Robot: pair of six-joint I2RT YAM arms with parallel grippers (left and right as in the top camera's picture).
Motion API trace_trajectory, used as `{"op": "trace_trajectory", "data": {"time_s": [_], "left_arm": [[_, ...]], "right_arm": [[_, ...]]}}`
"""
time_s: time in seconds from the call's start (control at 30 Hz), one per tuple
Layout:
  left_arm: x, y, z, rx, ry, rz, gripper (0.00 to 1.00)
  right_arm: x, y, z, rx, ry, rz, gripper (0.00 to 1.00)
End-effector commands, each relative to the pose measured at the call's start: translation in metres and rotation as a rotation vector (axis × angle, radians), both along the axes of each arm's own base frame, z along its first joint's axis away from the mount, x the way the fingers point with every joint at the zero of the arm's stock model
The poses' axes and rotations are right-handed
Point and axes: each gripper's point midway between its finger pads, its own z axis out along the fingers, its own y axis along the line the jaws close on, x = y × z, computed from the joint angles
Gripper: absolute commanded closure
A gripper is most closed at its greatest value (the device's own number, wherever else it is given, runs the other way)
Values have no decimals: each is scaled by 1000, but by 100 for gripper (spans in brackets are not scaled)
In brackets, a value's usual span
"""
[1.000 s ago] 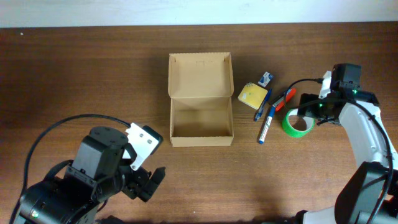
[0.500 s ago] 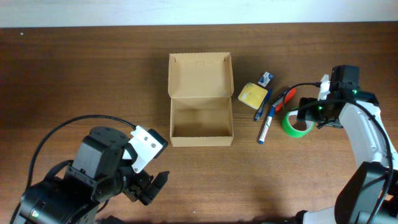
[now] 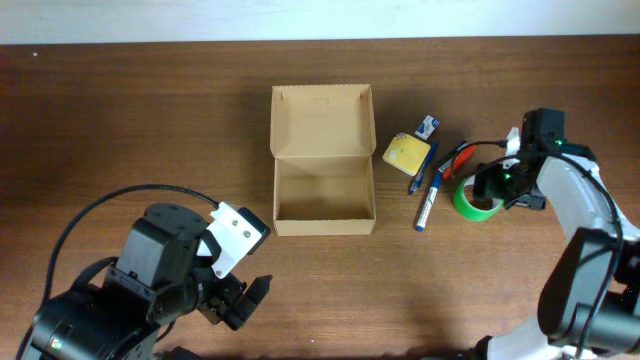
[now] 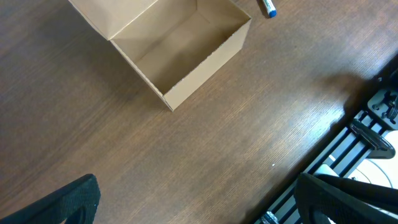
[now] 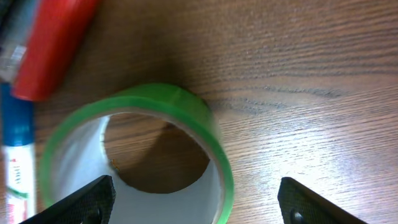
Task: Pack container
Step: 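Lower the right gripper into the tape roll and grasp its rim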
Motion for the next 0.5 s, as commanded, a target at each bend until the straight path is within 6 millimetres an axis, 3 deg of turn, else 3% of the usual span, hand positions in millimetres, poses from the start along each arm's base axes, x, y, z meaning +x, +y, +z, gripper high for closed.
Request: {"op": "trace_trajectory", "data": {"time_s": [0.0,0.17,0.3,0.47], "left_arm": [[-1,-2,5,-12,-15,-23,0],[-1,-2,5,-12,-16,-23,0],[-1,-2,5,-12,-15,-23,0],[-1,-2,5,-12,-16,-23,0]], "right_arm": [[-2,-9,-8,-35,32,6,19],[-1,-9,-16,-33,44,6,32],[0,-9,-19,-33,47,6,66],[1,-9,-18,-34,42,6,84]]}}
